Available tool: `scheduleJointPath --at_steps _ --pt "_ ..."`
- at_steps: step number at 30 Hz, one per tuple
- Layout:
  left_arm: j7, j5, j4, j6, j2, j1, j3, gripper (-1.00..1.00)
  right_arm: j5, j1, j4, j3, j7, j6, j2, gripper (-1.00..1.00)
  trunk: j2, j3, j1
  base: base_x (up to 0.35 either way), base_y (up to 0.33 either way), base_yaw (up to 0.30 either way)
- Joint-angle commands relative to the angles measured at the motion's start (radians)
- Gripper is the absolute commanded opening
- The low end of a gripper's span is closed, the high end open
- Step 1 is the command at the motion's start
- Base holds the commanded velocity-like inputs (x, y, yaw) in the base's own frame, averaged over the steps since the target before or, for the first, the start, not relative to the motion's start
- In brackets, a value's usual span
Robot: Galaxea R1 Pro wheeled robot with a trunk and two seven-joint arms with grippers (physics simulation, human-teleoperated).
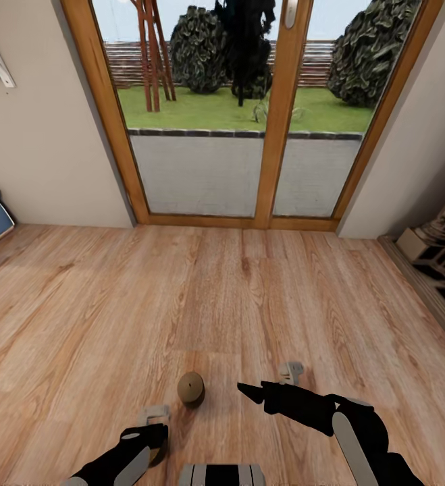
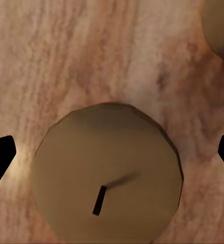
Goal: Place each of the two pumpkins and all three candles from the living room inside a cabinet in the living room (use any cabinet), then make sure every cabinet is closed, and position the cauldron so it is next to a table in the living room.
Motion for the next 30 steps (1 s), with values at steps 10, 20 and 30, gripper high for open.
scheduleJointPath --at_steps 10,20,30 --pt "0.01 0.005 -0.004 0.004 0.002 -0.004 -0.008 1.0 0.001 -0.001 -0.001 0.0 0.002 0.004 -0.001 1.0 -0.002 -0.024 0.002 0.0 0.0 0.0" --pt "0.01 0.005 -0.003 0.004 0.003 -0.016 -0.008 1.0 0.001 -0.001 -0.001 0.0 0.002 0.004 -0.001 1.0 -0.002 -0.032 0.003 0.0 0.0 0.0" --pt "0.01 0.005 -0.003 0.004 0.003 -0.016 -0.008 1.0 -0.01 -0.001 -0.002 -0.002 0.03 0.001 -0.003 1.0 -0.002 -0.032 0.003 0.0 0.0 0.0"
